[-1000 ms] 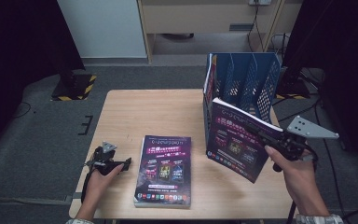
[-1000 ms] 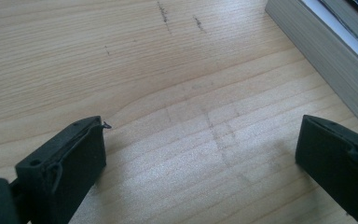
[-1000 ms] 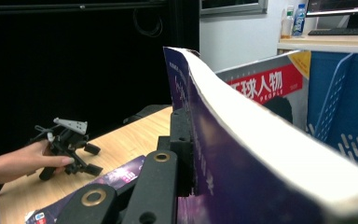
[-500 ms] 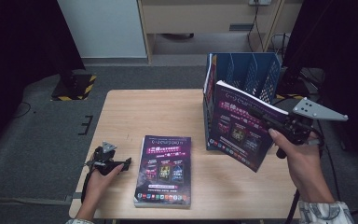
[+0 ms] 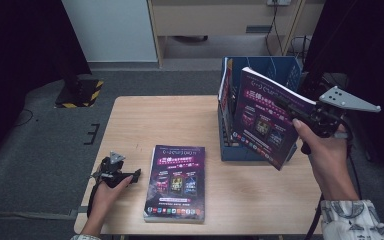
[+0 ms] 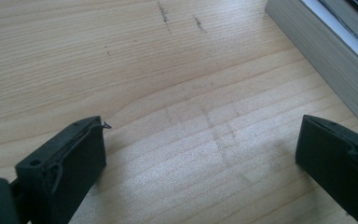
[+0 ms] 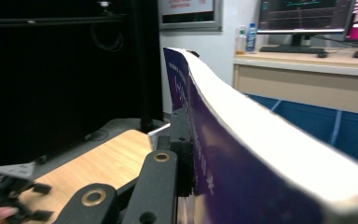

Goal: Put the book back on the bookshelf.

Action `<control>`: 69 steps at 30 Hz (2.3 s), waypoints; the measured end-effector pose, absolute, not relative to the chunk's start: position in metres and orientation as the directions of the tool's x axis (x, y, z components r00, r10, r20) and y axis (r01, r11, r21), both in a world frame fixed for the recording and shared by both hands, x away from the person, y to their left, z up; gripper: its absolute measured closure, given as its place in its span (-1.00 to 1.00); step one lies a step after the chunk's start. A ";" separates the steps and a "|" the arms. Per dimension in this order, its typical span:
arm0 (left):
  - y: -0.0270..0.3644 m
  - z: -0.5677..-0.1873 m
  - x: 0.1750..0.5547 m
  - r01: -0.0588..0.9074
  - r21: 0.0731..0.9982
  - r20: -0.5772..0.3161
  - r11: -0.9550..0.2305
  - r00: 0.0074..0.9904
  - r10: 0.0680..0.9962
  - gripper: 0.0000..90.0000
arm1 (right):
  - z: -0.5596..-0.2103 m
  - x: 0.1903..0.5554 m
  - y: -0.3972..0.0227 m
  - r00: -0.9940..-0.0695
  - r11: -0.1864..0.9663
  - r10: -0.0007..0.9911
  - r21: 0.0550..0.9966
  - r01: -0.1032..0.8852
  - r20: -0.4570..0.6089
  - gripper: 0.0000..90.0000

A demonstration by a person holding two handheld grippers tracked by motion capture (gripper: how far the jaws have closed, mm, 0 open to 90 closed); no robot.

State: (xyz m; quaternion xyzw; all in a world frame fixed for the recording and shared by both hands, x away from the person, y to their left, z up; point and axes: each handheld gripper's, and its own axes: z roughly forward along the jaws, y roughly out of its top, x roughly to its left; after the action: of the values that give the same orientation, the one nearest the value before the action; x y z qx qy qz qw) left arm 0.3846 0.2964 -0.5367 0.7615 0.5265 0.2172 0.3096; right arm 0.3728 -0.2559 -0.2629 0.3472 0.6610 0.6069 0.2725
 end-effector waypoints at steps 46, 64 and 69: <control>0.296 -0.537 0.385 0.667 0.700 0.005 -0.254 0.351 0.936 -0.98 | -0.277 0.442 -0.257 -0.269 0.047 0.963 0.972 0.232 0.017 0.83; 0.296 -0.537 0.385 0.666 0.703 0.002 -0.249 0.349 0.937 -0.98 | -0.290 0.476 -0.239 -0.203 0.012 0.978 0.970 0.241 0.039 0.83; 0.296 -0.537 0.385 0.666 0.703 0.002 -0.250 0.349 0.937 -0.98 | -0.294 0.484 -0.233 -0.198 0.009 0.979 0.969 0.246 0.041 0.83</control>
State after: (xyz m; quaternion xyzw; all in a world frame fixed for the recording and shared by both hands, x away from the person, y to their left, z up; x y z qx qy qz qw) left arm 0.3847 0.2961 -0.5369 0.7599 0.5276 0.2177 0.3112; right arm 0.4840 -0.2328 -0.2941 0.5089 0.6021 0.4862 0.3771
